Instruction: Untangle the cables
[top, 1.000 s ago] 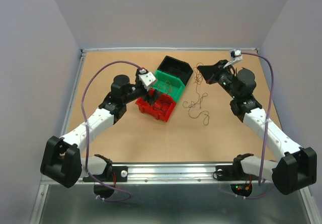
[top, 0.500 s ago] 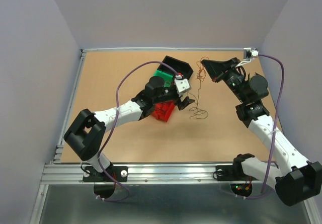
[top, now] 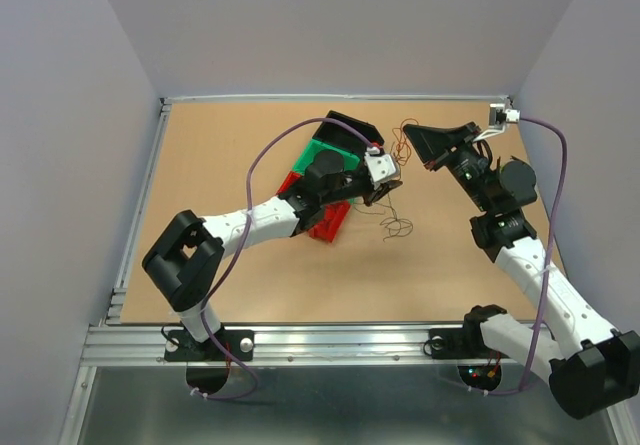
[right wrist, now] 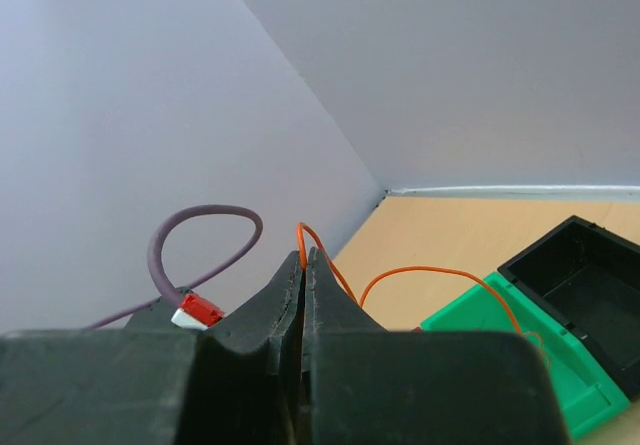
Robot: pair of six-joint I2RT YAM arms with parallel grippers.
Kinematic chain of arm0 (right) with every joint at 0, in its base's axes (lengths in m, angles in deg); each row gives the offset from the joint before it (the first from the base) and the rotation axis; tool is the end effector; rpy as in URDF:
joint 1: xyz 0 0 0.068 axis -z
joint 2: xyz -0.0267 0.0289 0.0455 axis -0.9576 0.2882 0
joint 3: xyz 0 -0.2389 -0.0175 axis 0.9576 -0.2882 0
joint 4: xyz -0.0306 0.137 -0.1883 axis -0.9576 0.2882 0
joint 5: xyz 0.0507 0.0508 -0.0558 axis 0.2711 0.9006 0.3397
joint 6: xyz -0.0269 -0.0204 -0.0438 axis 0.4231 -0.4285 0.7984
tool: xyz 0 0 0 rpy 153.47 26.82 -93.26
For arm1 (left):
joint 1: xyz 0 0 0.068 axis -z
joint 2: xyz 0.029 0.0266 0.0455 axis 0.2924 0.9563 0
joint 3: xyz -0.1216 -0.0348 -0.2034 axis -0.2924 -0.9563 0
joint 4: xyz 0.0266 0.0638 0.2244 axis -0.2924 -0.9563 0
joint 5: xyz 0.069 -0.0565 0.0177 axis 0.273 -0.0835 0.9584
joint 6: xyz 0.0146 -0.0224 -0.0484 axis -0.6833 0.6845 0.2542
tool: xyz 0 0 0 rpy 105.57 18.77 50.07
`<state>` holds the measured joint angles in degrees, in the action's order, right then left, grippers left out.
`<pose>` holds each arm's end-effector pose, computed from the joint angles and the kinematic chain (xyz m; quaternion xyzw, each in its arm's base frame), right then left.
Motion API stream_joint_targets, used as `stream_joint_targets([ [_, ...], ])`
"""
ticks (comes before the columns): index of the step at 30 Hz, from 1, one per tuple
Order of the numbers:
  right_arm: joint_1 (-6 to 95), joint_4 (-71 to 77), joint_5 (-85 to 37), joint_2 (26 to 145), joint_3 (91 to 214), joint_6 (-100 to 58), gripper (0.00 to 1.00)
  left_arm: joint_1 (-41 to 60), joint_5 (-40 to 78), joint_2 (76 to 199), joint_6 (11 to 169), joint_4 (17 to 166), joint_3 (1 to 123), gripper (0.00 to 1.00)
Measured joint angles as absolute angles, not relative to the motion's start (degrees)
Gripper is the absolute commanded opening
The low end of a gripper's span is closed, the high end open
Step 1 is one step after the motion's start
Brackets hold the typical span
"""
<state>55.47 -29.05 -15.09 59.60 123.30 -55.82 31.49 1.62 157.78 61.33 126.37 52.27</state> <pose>0.2002 0.0755 0.3705 -0.0057 0.5622 0.4783 0.6747 0.2287 -0.2828 0.2834 0.4944 0.4710 -0.3384 0.6474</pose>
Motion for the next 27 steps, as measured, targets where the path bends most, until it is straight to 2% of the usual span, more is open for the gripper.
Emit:
stream_joint_targets([
  [4,55.5,-29.6,-15.1,59.6,122.9,-56.7,0.01,32.2,1.7,158.0,60.9,125.8,53.6,0.0],
  [11,55.5,-30.6,-16.1,58.9,122.9,-57.6,0.0,32.4,0.7,158.4,60.7,125.5,53.6,0.0],
  [17,55.5,-26.9,-21.8,55.2,124.5,-55.5,0.01,32.4,-0.3,160.7,61.3,127.7,52.4,0.0],
  [27,55.5,-18.6,-31.0,54.1,138.4,-49.3,0.01,32.4,-0.9,172.4,62.2,126.5,52.4,0.0],
])
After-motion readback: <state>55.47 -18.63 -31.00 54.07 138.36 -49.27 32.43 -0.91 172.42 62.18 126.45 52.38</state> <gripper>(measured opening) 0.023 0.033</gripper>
